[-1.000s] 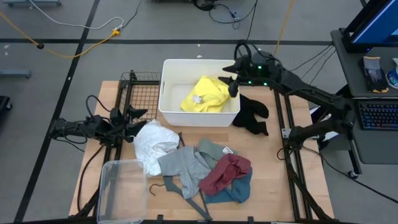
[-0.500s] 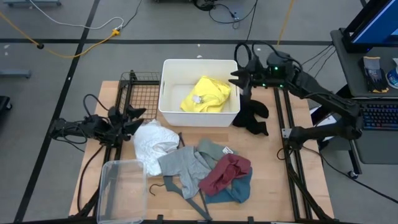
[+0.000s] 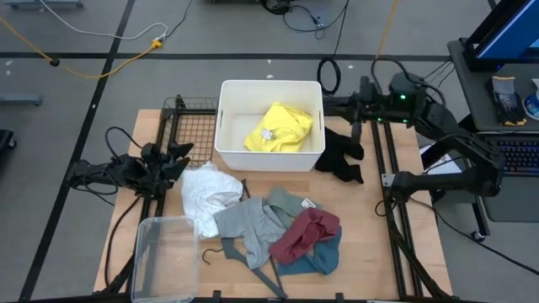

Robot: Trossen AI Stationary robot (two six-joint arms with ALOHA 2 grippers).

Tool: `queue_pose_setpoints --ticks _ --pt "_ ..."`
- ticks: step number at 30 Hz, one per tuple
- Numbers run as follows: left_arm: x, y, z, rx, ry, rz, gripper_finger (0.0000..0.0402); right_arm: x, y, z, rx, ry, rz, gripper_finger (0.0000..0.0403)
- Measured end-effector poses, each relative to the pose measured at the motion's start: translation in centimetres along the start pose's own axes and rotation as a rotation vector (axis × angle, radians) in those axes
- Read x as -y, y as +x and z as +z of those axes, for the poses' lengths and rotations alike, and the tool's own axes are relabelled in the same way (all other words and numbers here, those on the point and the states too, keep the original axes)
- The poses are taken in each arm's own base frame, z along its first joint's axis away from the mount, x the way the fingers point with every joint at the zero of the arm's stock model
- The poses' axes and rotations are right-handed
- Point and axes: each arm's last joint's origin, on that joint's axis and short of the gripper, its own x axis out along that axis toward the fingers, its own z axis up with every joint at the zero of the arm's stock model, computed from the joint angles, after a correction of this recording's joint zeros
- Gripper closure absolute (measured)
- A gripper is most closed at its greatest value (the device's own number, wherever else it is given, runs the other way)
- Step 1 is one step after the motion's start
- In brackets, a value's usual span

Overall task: Pick & Place Cloths
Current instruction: Put the white shirt into the white bin

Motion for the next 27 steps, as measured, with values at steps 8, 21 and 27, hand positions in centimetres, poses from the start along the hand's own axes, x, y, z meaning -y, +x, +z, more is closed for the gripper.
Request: queue_pose_setpoints --ticks 8,21,27 --pt "0.2 0.0 0.6 0.054 0.03 -0.041 0.0078 -0.8 -3.0 0.7 0.086 -0.022 -0.008 0.04" --pt "0.4 0.0 1.2 0.104 -0.013 -0.051 0.0078 -1.6 -4.1 -7.2 0.318 0.097 0.009 0.0402" --pt "0.9 0.3 2.5 0.124 0.052 -0.051 0.0078 -2.3 -5.6 -9.8 0.418 0.102 0.07 0.0402"
